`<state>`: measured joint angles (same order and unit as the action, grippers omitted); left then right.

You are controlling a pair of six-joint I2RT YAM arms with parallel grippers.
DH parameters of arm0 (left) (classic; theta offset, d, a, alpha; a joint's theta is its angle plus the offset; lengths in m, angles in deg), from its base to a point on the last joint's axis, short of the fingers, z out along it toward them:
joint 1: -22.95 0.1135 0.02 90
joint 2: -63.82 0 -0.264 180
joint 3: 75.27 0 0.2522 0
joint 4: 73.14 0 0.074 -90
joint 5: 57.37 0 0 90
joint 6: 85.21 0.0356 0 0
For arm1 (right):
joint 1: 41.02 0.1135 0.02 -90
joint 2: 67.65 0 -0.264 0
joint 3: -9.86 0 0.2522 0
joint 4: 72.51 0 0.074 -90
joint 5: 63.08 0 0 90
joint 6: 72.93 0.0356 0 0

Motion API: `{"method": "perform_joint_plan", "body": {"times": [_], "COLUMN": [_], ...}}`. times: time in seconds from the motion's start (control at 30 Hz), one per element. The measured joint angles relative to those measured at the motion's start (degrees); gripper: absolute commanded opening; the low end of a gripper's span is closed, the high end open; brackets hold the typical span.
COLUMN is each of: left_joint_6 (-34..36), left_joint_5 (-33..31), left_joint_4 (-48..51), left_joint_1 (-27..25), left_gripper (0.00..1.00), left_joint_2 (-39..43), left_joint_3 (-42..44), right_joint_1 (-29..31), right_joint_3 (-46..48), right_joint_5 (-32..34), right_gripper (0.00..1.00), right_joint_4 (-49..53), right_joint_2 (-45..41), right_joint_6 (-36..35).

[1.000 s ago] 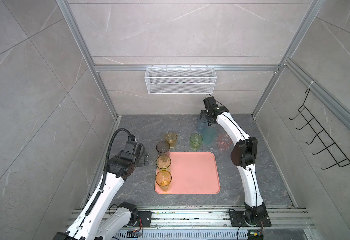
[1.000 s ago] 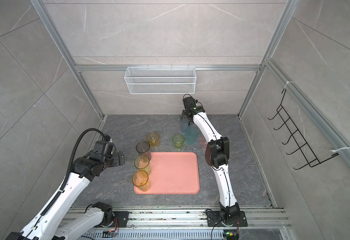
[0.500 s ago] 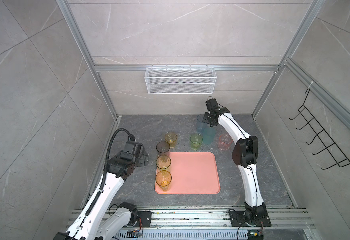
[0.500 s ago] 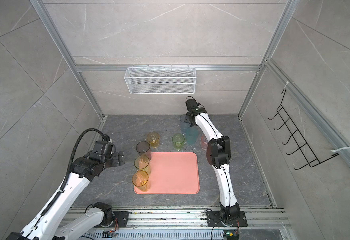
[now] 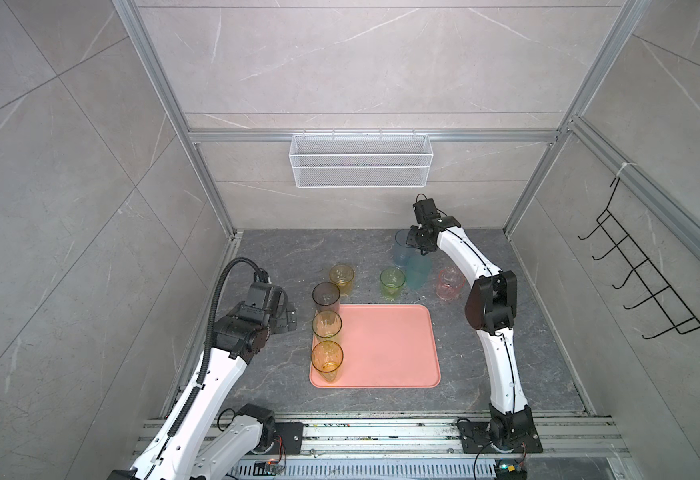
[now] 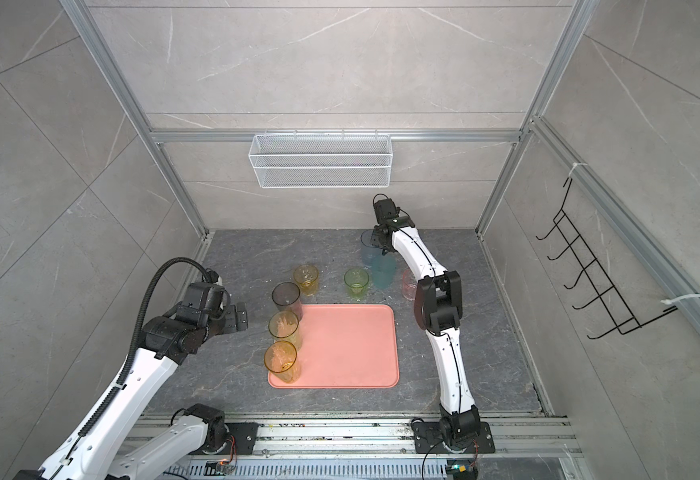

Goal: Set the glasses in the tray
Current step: 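Lower the right gripper onto the tall light blue glass rim and close, then lift the light blue glass with the right gripper and carry it over the tray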

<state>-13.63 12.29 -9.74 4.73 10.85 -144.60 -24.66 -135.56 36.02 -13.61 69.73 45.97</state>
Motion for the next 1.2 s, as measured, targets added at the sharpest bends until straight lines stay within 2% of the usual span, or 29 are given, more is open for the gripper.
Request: {"method": "perform_joint_plan", "body": {"times": [1.07, 1.2], "left_joint_6": [0.0, 0.0], "left_joint_5": [0.52, 0.9], "left_joint_4": [0.02, 0.02], "left_joint_1": [0.0, 0.0], "left_gripper": [0.99, 0.99], "left_joint_2": [0.02, 0.02], "left_joint_3": [0.0, 0.0], "right_joint_1": [-0.04, -0.04], "right_joint_3": [0.15, 0.26], "right_joint_5": [-1.9, -2.78], "right_gripper": [0.01, 0.0], "right_joint_4": [0.26, 0.26], "right_joint_2": [-2.36, -3.37], "right_joint_6": [-1.7, -1.73]}}
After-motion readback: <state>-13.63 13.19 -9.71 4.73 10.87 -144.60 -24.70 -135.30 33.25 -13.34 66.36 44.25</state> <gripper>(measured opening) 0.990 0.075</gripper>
